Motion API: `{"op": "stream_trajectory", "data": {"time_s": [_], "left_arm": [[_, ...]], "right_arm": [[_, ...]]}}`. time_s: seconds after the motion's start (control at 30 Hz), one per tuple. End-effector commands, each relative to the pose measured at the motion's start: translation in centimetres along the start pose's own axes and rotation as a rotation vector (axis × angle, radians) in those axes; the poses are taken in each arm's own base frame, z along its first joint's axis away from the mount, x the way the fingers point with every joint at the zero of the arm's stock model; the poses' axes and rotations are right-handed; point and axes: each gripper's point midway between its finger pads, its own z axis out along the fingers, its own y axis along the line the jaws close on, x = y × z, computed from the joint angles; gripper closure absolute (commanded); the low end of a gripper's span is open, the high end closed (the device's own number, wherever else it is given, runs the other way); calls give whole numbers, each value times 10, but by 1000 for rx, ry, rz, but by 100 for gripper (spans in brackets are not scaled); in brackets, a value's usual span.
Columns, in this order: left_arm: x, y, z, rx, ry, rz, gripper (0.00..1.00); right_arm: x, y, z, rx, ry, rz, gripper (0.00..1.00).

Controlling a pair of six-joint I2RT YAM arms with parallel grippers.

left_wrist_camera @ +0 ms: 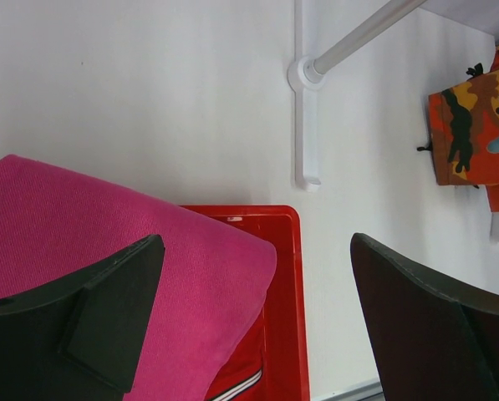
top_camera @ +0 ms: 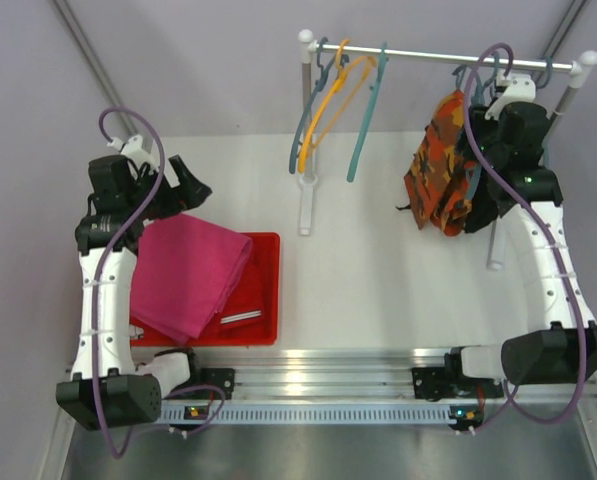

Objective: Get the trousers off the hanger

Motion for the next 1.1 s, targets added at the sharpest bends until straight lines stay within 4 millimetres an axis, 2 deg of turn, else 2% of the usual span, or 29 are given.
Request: {"op": "stream_trajectory", "data": {"time_s": [0.0, 0.37, 0.53, 0.77, 0.87, 1.07], "left_arm": [[-14, -5, -2, 18, -68, 59, 2], [-9, -1, 1, 12, -55, 54, 2], [-9, -2, 0, 14, -56, 54, 2], [-7, -1, -2, 5, -58, 52, 2], [-9, -2, -3, 10, -62, 51, 2], [-24, -12, -13, 19, -96, 57, 2]], "right_arm": [[-21, -2, -4, -16, -85, -42, 54], [-6, -14, -5, 42, -58, -62, 62], [-8, -14, -9, 43, -67, -47, 69], [-15, -20, -16, 75, -95, -50, 100], [-24, -21, -19, 82, -115, -61, 100], [-71, -15, -38, 59, -217, -57, 100]]}}
